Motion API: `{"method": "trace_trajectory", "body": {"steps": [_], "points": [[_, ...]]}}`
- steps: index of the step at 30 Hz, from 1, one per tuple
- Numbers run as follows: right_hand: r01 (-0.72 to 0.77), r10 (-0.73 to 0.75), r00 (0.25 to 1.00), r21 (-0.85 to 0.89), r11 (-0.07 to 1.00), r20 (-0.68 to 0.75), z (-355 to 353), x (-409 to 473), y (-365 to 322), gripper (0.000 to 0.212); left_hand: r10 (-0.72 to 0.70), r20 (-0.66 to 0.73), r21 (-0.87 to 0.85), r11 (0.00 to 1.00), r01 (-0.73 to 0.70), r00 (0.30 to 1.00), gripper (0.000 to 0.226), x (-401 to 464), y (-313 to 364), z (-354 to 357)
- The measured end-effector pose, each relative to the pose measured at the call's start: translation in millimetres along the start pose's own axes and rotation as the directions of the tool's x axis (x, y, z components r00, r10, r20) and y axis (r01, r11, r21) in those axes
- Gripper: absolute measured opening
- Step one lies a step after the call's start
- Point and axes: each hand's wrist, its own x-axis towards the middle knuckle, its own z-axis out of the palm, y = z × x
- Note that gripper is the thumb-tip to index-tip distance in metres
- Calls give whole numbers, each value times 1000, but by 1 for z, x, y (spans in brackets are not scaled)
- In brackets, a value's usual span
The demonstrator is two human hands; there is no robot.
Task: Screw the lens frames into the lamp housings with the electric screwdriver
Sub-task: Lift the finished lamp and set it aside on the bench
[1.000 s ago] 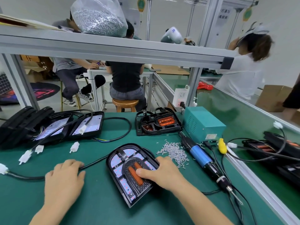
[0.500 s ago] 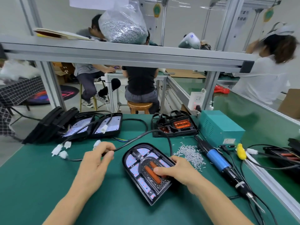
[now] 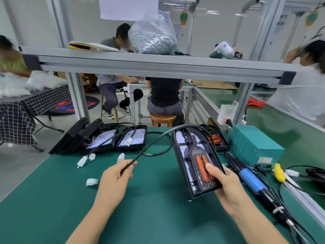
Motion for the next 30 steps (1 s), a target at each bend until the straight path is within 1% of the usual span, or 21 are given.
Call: {"method": "trace_trajectory", "body": {"steps": [3, 6, 7, 8, 9, 10, 11, 12, 13, 14, 16, 17, 19, 21, 22, 23, 25, 28, 30], "points": [[-20, 20, 1000, 86, 996, 8, 17, 1, 1, 49, -70, 17, -195, 978, 72, 997, 28, 9, 20, 15], [-46, 42, 999, 179, 983, 29, 36, 2, 3, 51, -133, 86, -438, 885, 158, 987, 20, 21, 47, 30], [-51, 45, 998, 199, 979, 37, 43, 2, 3, 51, -150, 120, -523, 830, 191, 981, 17, 24, 55, 34], [-50, 42, 998, 216, 975, 43, 49, 2, 4, 51, -159, 167, -619, 751, 229, 973, 14, 25, 64, 37], [-44, 34, 998, 234, 971, 46, 56, 2, 5, 52, -150, 236, -703, 656, 276, 960, 18, 26, 72, 39], [-34, 23, 999, 242, 970, 49, 62, 2, 5, 54, -119, 314, -757, 567, 324, 942, 31, 27, 77, 41], [-25, 14, 999, 238, 971, 47, 67, 0, 5, 60, -85, 388, -777, 505, 375, 918, 46, 27, 81, 43], [-19, 10, 999, 219, 976, 42, 70, -1, 5, 67, -67, 455, -775, 462, 432, 888, 55, 25, 86, 43], [-17, 11, 999, 195, 981, 34, 72, -2, 4, 75, -63, 512, -760, 431, 486, 857, 59, 24, 90, 43], [-14, 10, 1000, 171, 985, 28, 72, -3, 4, 82, -71, 541, -746, 419, 517, 838, 61, 23, 92, 43], [-3, -1, 1000, 126, 992, 31, 70, -5, 1, 93, -98, 546, -730, 431, 530, 832, 63, 24, 91, 45], [2, -6, 999, 92, 996, 37, 68, -7, -2, 95, -104, 553, -721, 436, 538, 827, 64, 25, 89, 45], [18, -18, 996, -8, 1000, 83, 62, -11, -7, 78, -96, 592, -707, 415, 573, 800, 67, 26, 85, 45], [-4, 14, 987, -65, 998, 163, 56, -17, -19, 60, -51, 654, -701, 334, 630, 755, 73, 25, 82, 47], [-28, 42, 977, -66, 997, 209, 51, -20, -25, 55, -15, 686, -694, 288, 660, 727, 74, 24, 81, 49], [-50, 63, 964, -54, 997, 260, 46, -23, -32, 54, 16, 705, -689, 252, 680, 709, 74, 23, 82, 52], [-87, 88, 935, -17, 996, 343, 35, -29, -44, 54, 22, 709, -691, 219, 689, 705, 73, 22, 86, 62], [-116, 105, 902, 1, 993, 419, 16, -34, -56, 55, 22, 720, -680, 219, 700, 693, 62, 21, 99, 81], [-107, 94, 904, 8, 994, 417, 3, -36, -63, 56, 25, 741, -657, 237, 716, 671, 58, 21, 110, 93]]}}
